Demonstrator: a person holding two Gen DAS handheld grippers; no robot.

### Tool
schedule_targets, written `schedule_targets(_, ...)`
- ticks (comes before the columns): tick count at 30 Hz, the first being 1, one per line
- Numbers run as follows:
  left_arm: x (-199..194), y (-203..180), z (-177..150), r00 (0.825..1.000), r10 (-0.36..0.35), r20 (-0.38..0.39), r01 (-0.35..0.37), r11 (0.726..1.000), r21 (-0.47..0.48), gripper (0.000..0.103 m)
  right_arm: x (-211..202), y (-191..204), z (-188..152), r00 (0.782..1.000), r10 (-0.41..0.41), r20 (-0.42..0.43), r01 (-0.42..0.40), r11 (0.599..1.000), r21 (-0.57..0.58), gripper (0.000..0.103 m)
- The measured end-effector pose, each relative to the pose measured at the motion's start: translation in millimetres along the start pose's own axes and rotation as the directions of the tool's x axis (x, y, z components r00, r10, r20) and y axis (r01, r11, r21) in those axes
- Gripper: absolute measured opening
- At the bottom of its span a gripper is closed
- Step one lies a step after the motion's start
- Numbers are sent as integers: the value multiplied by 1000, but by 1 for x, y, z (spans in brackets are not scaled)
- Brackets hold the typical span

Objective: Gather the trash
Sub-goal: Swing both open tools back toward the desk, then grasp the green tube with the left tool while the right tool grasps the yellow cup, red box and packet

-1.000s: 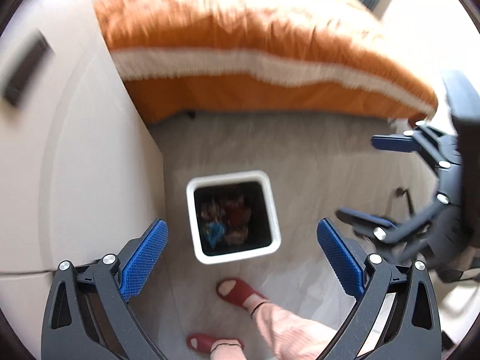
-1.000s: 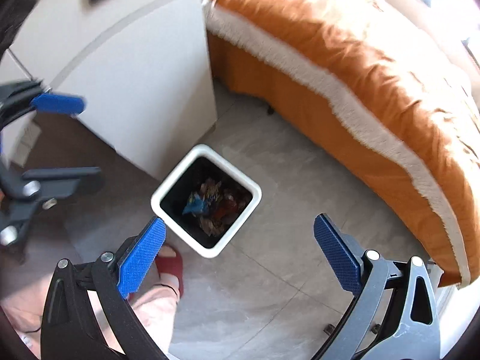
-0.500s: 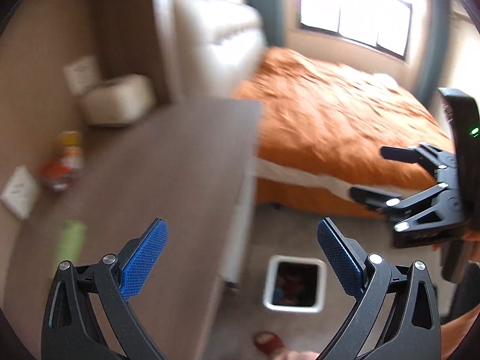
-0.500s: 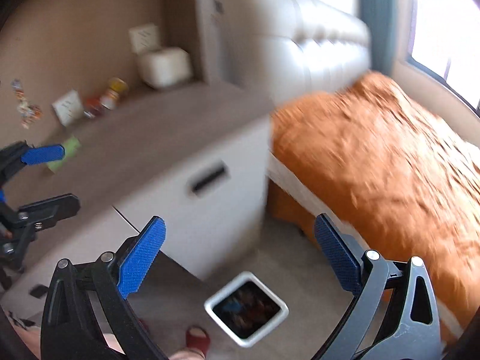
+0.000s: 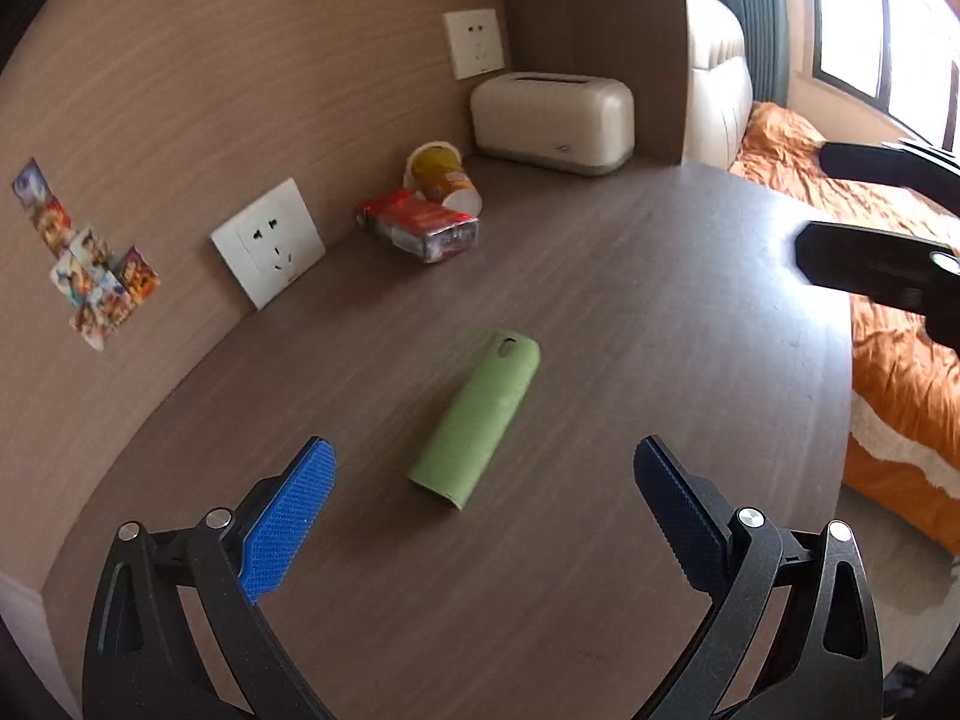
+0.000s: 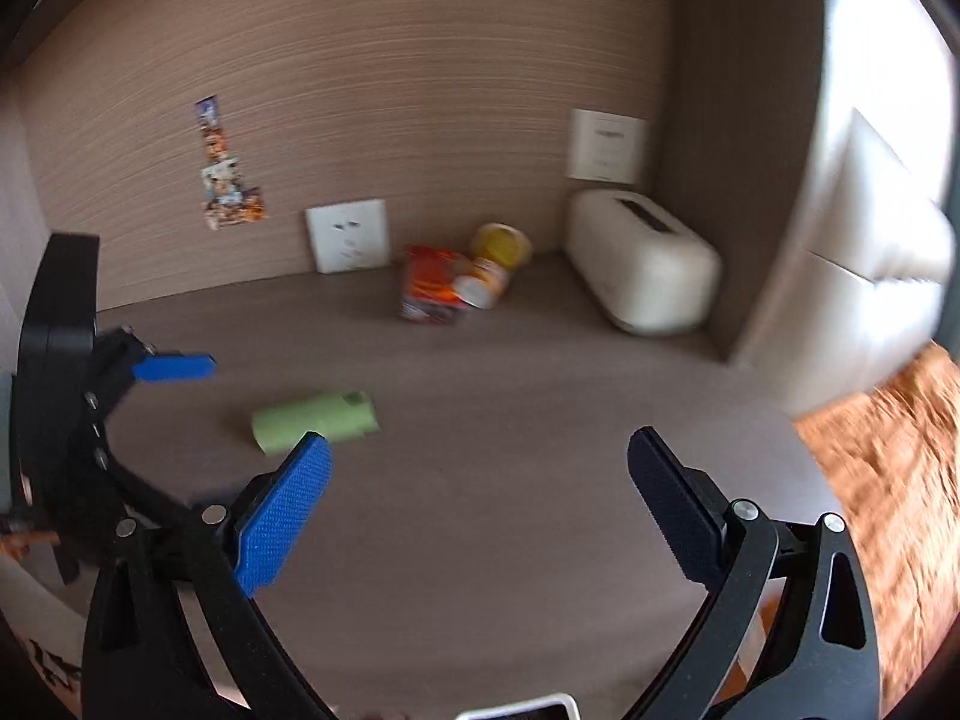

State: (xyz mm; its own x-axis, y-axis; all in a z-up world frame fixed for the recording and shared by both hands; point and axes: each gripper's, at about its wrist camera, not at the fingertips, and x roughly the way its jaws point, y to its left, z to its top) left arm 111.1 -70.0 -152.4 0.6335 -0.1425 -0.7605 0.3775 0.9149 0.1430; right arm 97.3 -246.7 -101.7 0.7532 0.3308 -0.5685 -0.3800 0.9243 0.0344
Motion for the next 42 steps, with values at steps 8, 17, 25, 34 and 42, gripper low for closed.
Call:
schedule_targets(8, 42, 11, 0, 998, -29, -52, 32, 998, 49, 98, 94, 41, 42, 993, -8, -119, 6, 1000, -23, 99)
schedule_targets(17, 74, 26, 13, 990, -94, -102, 99, 994, 44, 71, 195, 43, 85, 979, -95, -180, 84, 994, -69, 99)
schedule_targets(25, 79, 26, 20, 982, -158, -103, 165, 984, 60, 52, 247, 20, 108, 965, -66, -253, 72, 997, 12, 99)
schedule_targets(34, 80, 20, 25, 980, -177, -93, 185, 979, 82, 25, 275, 8, 112, 958, -70, -279, 79, 997, 21, 99)
schedule_targets(42, 84, 28, 30, 978, -188, -92, 193, 980, 53, 25, 286, -10, 126, 958, -62, -279, 92, 991, 94, 99)
